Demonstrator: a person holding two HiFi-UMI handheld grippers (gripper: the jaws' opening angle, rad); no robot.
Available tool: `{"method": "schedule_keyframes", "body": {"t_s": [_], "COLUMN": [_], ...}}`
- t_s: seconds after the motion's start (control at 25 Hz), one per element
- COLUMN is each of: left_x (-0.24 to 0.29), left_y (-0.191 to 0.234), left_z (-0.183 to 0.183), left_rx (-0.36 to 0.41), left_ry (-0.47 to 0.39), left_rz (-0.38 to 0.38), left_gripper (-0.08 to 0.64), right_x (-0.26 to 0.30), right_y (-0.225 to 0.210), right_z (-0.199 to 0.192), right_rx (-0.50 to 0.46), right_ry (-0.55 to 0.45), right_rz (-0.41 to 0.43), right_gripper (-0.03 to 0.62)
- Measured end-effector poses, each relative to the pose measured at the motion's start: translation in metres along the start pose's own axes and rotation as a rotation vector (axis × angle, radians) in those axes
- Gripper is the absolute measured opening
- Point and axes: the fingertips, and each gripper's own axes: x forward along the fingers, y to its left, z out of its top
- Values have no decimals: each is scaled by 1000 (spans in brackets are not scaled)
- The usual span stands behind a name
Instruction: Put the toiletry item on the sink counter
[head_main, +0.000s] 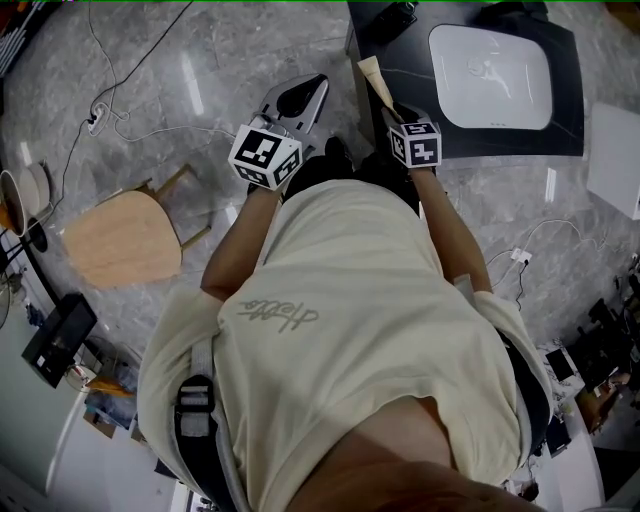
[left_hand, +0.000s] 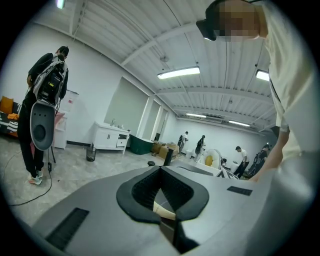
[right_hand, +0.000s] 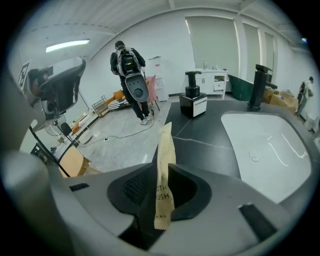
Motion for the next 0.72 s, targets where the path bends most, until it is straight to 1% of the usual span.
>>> {"method": "schedule_keyframes", "body": {"t_s": [0.24,0.4,0.56,0.72], "left_x": [-11,-16,-16,-11], "left_y": [-2,-3,-13,-25], "left_z": [2,0,3,16], "left_rx": [2,0,12,30], "left_ry": [-9,-12,-16,-44], "left_rz": [17,27,23,35], "left_gripper": [3,3,3,3], "right_x": [-14,-30,-59,-97], "right_y": [8,12,17,18], "right_z": [13,29,48,65], "right_rx": [-29,-36,-49,-82], "right_ry": [-45,-98,-166,-238], "right_rz": [5,15,34,60], "right_gripper": [98,98,97,97]}}
